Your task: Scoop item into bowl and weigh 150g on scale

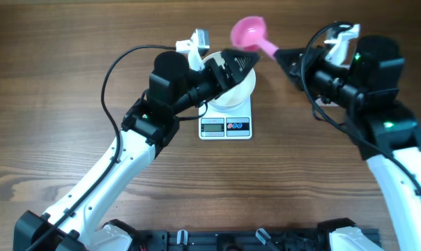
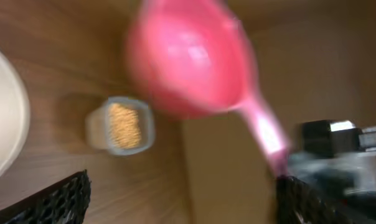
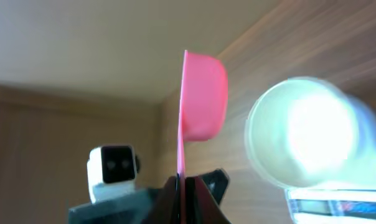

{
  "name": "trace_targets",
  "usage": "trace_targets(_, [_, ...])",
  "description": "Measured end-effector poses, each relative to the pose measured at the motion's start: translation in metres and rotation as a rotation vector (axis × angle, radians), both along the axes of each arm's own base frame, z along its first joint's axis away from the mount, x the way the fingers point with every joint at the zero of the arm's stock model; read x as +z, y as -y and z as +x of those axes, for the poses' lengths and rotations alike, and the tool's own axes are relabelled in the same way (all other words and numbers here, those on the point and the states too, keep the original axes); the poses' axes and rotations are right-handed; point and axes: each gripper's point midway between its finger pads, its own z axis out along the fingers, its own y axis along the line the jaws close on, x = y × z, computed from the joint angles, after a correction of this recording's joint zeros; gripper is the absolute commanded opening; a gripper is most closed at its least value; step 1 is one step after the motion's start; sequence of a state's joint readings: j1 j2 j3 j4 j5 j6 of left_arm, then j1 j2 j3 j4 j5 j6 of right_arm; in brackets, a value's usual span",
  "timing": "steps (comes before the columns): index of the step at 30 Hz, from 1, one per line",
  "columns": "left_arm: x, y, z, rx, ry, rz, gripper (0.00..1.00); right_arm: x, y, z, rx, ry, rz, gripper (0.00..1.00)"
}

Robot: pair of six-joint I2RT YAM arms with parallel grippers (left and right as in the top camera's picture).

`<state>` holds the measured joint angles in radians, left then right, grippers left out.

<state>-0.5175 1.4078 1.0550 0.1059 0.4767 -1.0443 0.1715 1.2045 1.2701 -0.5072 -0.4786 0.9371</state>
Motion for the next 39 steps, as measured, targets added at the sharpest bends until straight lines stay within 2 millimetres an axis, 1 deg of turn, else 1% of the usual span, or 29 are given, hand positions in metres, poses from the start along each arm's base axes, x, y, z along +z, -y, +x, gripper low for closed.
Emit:
trace_targets(1, [-0.008,-0.002,-0.002,-0.011,0.004,0.044,1.00,0.009,0.008,0.001,-0.029,0.027,-0.054,0.05])
trace_targets(3, [-0.018,-0.005,-0.008,-0.029,0.014,0.110,1.00,0.018,0.019,0.002,-0.067,0.058,-0.121,0.05])
trace_targets(4, [-0.026,-0.010,-0.012,-0.042,0.011,0.160,1.00,0.019,0.024,0.002,-0.082,0.066,-0.155,0.05])
trace_targets(5, [-0.039,-0.016,-0.019,-0.056,-0.022,0.223,1.00,0.016,0.029,0.001,-0.095,0.058,-0.191,0.05])
trace_targets(6, [-0.052,-0.024,-0.026,-0.064,-0.055,0.290,1.00,0.005,0.037,-0.001,-0.114,0.029,-0.248,0.05])
trace_targets(7, [-0.071,-0.035,-0.035,-0.076,-0.094,0.385,1.00,-0.001,0.042,-0.002,-0.126,0.017,-0.284,0.05])
trace_targets(9, [-0.090,-0.048,-0.046,-0.089,-0.141,0.489,1.00,-0.013,0.053,-0.005,-0.149,-0.018,-0.358,0.05])
trace_targets(10, [-0.103,-0.058,-0.054,-0.101,-0.170,0.562,1.00,-0.021,0.062,-0.007,-0.171,-0.037,-0.414,0.05])
trace_targets(11, [-0.112,-0.065,-0.061,-0.116,-0.188,0.613,1.00,-0.023,0.067,-0.007,-0.185,-0.039,-0.443,0.05])
trace_targets(12, [-0.117,-0.068,-0.064,-0.127,-0.186,0.649,1.00,-0.024,0.073,-0.006,-0.204,-0.035,-0.482,0.05])
trace_targets(14, [-0.117,-0.069,-0.065,-0.144,-0.163,0.670,1.00,-0.024,0.082,-0.004,-0.232,-0.027,-0.531,0.05])
trace_targets(15, [-0.117,-0.068,-0.066,-0.156,-0.149,0.678,0.95,-0.024,0.086,-0.004,-0.246,-0.024,-0.552,0.05])
trace_targets(16, [-0.117,-0.067,-0.065,-0.159,-0.141,0.680,0.83,-0.024,0.090,-0.003,-0.259,-0.020,-0.573,0.05])
trace_targets(17, [-0.117,-0.067,-0.065,-0.161,-0.134,0.681,0.66,-0.023,0.093,-0.002,-0.271,-0.018,-0.594,0.05])
trace_targets(18, [-0.116,-0.067,-0.065,-0.168,-0.125,0.685,0.42,-0.023,0.099,-0.002,-0.286,-0.013,-0.627,0.04])
trace_targets(19, [-0.116,-0.067,-0.065,-0.169,-0.121,0.687,0.24,-0.023,0.103,-0.001,-0.301,-0.012,-0.653,0.05])
trace_targets(20, [-0.116,-0.067,-0.065,-0.172,-0.120,0.688,0.13,-0.023,0.109,-0.001,-0.315,-0.008,-0.689,0.05])
trace_targets(23, [-0.120,-0.067,-0.068,-0.188,-0.125,0.703,0.04,-0.021,0.118,0.001,-0.320,0.016,-0.783,0.04])
trace_targets(26, [-0.130,-0.059,-0.073,-0.221,-0.139,0.724,0.04,-0.022,0.123,0.001,-0.304,0.024,-0.848,0.04])
trace_targets(30, [-0.159,-0.046,-0.081,-0.267,-0.168,0.809,0.04,-0.025,0.128,-0.001,-0.295,0.016,-0.900,0.04])
trace_targets(34, [-0.185,-0.038,-0.086,-0.274,-0.149,0.954,0.04,-0.021,0.139,0.000,-0.348,0.012,-0.942,0.04])
trace_targets(37, [-0.198,-0.032,-0.078,-0.234,-0.089,1.043,0.04,-0.020,0.142,-0.001,-0.367,0.009,-0.955,0.04])
trace_targets(39, [-0.201,-0.028,-0.070,-0.209,-0.063,1.058,0.04,-0.020,0.144,-0.001,-0.373,0.008,-0.959,0.04])
